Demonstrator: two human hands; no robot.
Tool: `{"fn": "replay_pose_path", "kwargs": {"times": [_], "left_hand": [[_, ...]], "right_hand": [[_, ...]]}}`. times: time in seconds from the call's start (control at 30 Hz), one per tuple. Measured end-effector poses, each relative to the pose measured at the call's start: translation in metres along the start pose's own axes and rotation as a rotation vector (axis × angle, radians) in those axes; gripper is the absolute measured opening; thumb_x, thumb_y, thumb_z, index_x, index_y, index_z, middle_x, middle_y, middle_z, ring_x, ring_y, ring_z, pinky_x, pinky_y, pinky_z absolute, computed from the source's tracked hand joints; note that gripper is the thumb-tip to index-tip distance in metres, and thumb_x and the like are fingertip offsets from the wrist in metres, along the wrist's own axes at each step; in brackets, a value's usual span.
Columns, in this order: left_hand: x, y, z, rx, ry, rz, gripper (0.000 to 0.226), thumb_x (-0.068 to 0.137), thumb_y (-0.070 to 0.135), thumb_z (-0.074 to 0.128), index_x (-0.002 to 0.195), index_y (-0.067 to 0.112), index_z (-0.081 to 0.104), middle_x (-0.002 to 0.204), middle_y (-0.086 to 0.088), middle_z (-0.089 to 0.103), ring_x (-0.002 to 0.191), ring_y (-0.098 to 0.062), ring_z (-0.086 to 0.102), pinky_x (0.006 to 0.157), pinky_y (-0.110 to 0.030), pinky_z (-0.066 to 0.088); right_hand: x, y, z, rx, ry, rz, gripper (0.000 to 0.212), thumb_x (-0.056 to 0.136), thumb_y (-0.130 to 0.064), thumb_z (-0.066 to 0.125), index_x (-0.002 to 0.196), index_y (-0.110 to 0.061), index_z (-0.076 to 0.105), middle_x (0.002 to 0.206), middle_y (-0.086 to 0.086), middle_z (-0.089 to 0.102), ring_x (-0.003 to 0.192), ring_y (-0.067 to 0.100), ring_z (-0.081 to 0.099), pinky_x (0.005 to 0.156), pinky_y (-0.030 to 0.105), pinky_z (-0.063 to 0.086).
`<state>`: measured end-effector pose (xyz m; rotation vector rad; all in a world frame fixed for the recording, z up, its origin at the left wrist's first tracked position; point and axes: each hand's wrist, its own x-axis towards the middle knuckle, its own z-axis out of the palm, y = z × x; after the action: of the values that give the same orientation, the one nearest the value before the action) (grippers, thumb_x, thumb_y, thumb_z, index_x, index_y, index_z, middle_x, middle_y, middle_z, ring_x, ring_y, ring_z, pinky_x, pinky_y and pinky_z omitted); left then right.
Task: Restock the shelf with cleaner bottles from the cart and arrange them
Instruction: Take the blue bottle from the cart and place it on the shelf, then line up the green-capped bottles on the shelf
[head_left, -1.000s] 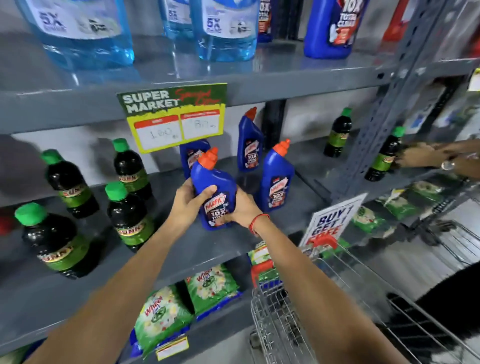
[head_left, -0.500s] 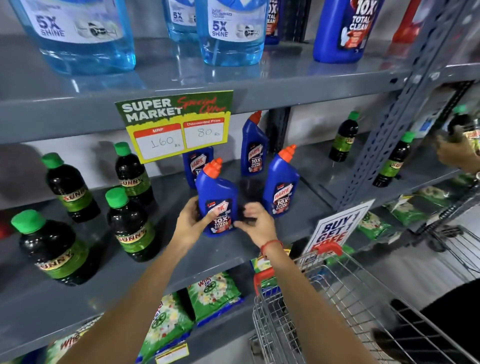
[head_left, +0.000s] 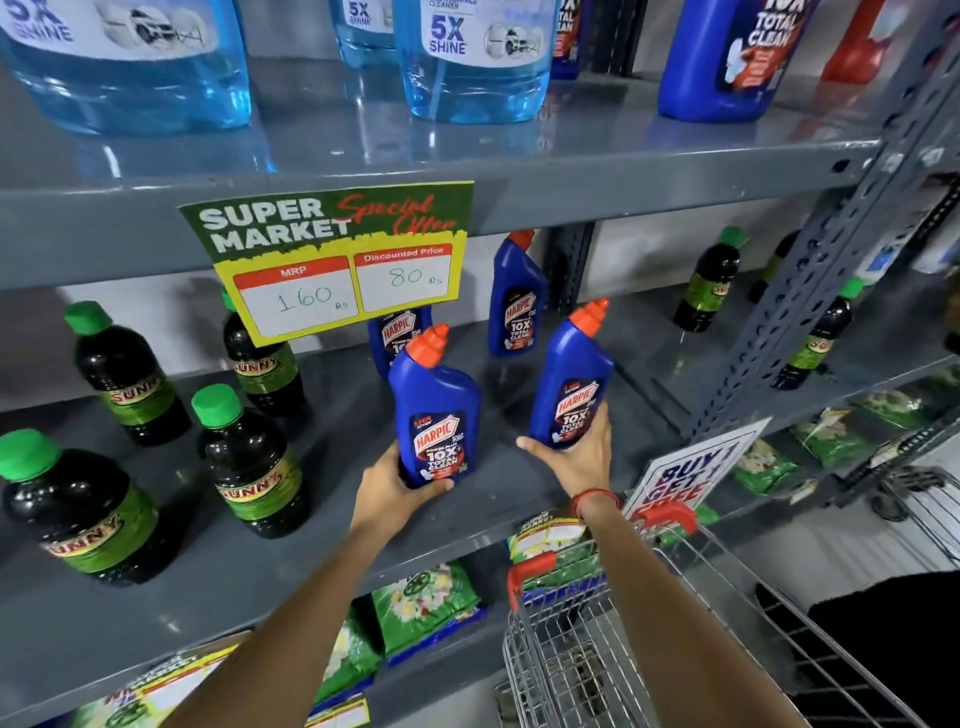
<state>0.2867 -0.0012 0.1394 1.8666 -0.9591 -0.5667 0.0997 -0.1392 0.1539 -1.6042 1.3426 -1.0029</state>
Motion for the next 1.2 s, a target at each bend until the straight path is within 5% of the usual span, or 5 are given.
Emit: {"fn": "replay_pose_path", "kwargs": {"times": [0.33,0.77,0.9,1.03,1.2], "left_hand": [[0.006,-0.002,-0.001,0.060,-0.011,0.015,0.057,0.054,0.029,0.087,0.102,0.011,0.062,0.099,-0.006,0.073,0.086,-0.017,0.066,0.076,-0.026,0.051],[0.002,0.002,-0.005,0.033,-0.047,-0.005,0.058,0.056,0.027,0.086,0.105,0.012,0.060,0.105,-0.006,0.071,0.092,-0.016,0.065,0.078,-0.024,0.048],[-0.016,0.002,-0.016,-0.050,-0.061,-0.021,0.069,0.060,0.020,0.084,0.121,0.009,0.053,0.113,0.005,0.062,0.106,-0.010,0.057,0.085,-0.020,0.042],[-0.070,-0.018,-0.050,-0.189,0.201,-0.009,0.040,0.074,0.014,0.075,0.111,0.011,0.062,0.107,0.003,0.067,0.099,-0.009,0.064,0.082,-0.013,0.050],[-0.134,-0.055,-0.112,-0.239,0.749,-0.067,0.017,0.076,0.014,0.073,0.087,0.010,0.061,0.085,0.001,0.063,0.073,0.000,0.060,0.075,-0.026,0.053]], "right_hand": [[0.001,0.001,0.002,-0.046,0.083,0.000,0.104,0.053,-0.021,0.086,0.136,-0.009,0.024,0.130,0.015,0.044,0.120,0.029,0.045,0.098,0.035,0.039],[0.002,0.006,-0.002,-0.072,0.028,0.036,0.115,0.046,-0.035,0.088,0.138,-0.014,0.023,0.135,0.015,0.044,0.125,0.031,0.043,0.106,0.049,0.039],[-0.028,0.008,0.005,0.015,0.223,0.044,0.103,0.052,-0.023,0.088,0.136,-0.005,0.030,0.128,0.023,0.047,0.121,0.036,0.044,0.104,0.055,0.037],[-0.102,-0.002,0.038,0.134,0.358,-0.154,0.058,0.068,-0.017,0.077,0.118,-0.003,0.051,0.106,0.018,0.052,0.094,0.033,0.055,0.087,0.047,0.048],[-0.179,-0.031,0.121,0.089,-0.198,-0.291,0.054,0.070,-0.038,0.070,0.114,-0.012,0.055,0.105,0.010,0.054,0.095,0.022,0.054,0.086,0.038,0.048]]}}
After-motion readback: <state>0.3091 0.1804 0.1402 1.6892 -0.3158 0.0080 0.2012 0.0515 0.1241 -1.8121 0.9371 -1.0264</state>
